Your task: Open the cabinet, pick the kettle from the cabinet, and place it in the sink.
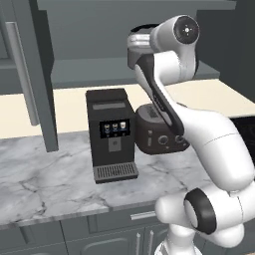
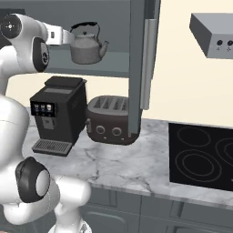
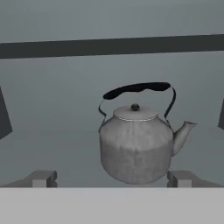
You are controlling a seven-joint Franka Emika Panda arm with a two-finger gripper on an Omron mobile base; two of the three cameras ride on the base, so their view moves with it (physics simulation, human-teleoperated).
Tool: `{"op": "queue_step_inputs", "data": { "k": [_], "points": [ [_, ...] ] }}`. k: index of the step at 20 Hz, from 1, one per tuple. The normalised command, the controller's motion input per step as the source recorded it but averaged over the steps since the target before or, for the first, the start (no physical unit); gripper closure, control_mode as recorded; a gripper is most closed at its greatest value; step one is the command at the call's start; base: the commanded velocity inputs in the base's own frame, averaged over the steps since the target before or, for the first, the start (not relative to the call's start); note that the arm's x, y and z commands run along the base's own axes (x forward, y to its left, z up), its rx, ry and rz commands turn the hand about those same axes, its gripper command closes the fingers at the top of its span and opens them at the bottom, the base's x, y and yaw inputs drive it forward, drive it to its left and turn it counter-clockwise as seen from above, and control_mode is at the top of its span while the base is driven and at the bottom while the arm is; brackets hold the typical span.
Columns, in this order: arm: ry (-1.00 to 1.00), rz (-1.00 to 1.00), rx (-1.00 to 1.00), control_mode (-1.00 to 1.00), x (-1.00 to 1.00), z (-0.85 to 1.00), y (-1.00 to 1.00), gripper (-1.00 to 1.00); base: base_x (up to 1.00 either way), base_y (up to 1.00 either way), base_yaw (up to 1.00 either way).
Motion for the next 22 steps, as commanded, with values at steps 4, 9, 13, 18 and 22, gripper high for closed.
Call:
{"op": "queue_step_inputs", "data": {
  "k": [4, 9, 13, 18, 22],
  "points": [
    [0.0, 0.02, 0.0, -1.0, 0.34, 0.0, 0.04, -1.0, 0.0, 0.0, 0.0],
    [0.0, 0.01, 0.0, -1.0, 0.27, -0.01, 0.02, -1.0, 0.0, 0.0, 0.0],
    [0.0, 0.0, 0.0, -1.0, 0.29, -0.05, 0.0, -1.0, 0.0, 0.0, 0.0],
    [0.0, 0.0, 0.0, -1.0, 0.31, -0.03, 0.02, -1.0, 0.0, 0.0, 0.0],
    [0.0, 0.0, 0.0, -1.0, 0.33, 0.0, 0.15, -1.0, 0.0, 0.0, 0.0]
  ]
}}
